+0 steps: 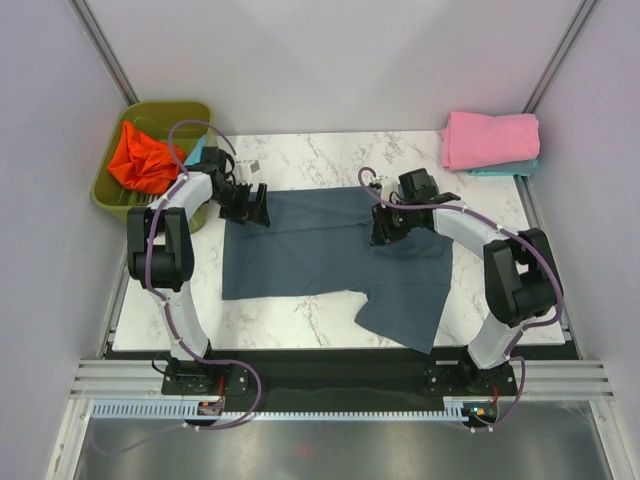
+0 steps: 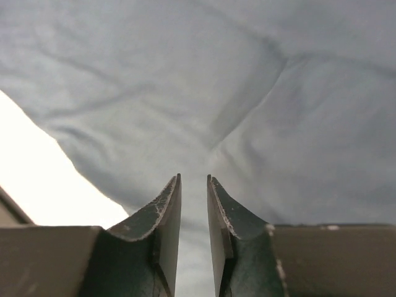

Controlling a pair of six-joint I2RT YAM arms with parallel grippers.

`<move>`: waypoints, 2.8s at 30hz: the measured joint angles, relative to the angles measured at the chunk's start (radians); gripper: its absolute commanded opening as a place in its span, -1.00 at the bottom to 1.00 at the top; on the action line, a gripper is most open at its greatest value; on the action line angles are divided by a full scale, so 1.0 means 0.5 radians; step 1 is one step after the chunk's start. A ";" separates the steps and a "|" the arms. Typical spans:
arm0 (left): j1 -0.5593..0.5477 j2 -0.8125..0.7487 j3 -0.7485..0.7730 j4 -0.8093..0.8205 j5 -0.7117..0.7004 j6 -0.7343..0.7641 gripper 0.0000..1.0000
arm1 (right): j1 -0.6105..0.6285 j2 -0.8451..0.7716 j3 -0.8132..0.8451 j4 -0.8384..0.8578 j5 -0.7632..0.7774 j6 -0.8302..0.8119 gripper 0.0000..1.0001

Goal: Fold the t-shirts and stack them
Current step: Fold the tshirt

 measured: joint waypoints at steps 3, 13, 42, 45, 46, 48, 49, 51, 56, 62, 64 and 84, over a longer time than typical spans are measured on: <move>0.002 0.000 0.043 -0.005 -0.002 0.000 0.99 | 0.011 -0.091 -0.033 -0.062 -0.006 0.009 -0.41; 0.002 0.101 0.226 -0.032 -0.020 0.002 0.98 | -0.333 0.183 0.497 -0.002 0.013 0.032 -0.43; 0.014 0.655 0.908 -0.194 -0.214 0.018 0.99 | -0.725 1.055 1.139 0.088 0.228 0.032 -0.44; 0.009 0.655 0.919 -0.194 -0.213 0.019 0.99 | -0.722 1.062 1.160 0.088 0.237 0.018 -0.46; 0.005 0.650 0.918 -0.195 -0.211 0.018 0.99 | -0.722 1.051 1.159 0.084 0.240 0.005 -0.45; -0.008 0.608 0.898 -0.194 -0.208 0.017 0.99 | -0.723 0.995 1.125 0.064 0.253 -0.027 -0.40; -0.017 0.549 0.864 -0.193 -0.204 0.015 0.99 | -0.723 0.940 1.086 0.056 0.257 -0.048 -0.29; -0.041 0.365 0.754 -0.207 -0.169 0.011 0.99 | -0.726 0.731 0.943 0.031 0.250 -0.119 -0.12; -0.114 -0.430 0.478 -0.106 0.182 -0.143 0.99 | -0.720 -0.056 0.593 -0.005 0.178 -0.396 0.30; -0.111 -1.154 -0.150 0.578 1.034 -0.837 0.99 | -0.575 -0.686 0.337 -0.053 0.116 -0.565 0.50; -0.105 -1.182 -0.514 1.170 1.260 -1.504 0.99 | -0.506 -0.740 0.246 -0.099 0.117 -0.565 0.52; -0.163 -1.463 -0.295 0.385 0.561 -0.578 0.99 | -0.108 -1.028 -0.393 -0.969 0.043 -1.460 0.48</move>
